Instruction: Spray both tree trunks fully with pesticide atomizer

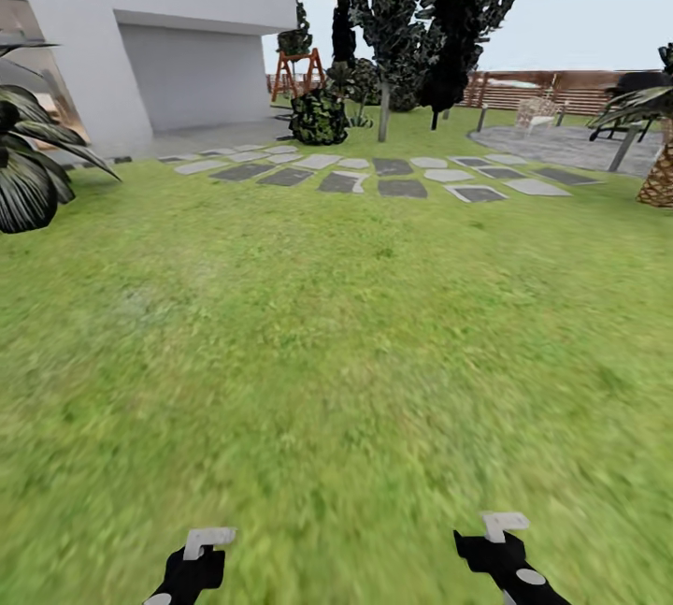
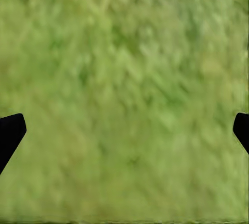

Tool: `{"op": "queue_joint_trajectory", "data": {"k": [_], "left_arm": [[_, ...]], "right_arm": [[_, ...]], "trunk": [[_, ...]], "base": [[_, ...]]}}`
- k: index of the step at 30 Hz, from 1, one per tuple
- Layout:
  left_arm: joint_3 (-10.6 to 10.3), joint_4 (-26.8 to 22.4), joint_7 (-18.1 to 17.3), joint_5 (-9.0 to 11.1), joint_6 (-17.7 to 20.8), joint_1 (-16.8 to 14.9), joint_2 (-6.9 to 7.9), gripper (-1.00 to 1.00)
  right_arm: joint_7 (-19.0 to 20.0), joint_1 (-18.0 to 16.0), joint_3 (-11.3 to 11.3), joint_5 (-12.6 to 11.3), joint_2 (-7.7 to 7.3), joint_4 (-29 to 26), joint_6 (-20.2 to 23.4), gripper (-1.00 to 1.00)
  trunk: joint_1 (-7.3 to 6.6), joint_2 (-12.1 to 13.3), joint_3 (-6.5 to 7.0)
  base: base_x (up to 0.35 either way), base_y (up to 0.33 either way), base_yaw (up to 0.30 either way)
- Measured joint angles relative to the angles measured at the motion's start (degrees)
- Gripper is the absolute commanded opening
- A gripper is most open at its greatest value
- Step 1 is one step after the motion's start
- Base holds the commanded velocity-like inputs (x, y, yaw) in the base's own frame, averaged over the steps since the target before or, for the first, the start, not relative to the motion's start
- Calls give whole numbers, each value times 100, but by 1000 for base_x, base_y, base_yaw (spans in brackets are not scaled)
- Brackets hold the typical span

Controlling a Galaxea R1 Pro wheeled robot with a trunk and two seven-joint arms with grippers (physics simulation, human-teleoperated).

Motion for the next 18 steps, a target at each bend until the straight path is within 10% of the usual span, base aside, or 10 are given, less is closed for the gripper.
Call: {"op": "queue_joint_trajectory", "data": {"k": [18], "left_arm": [[0,0,0,0,0,0,0,-100]], "right_arm": [[3,0,0,0,4,0,0,100]], "trunk": [[0,0,0]], "base": [[-142,-270,-267]]}}
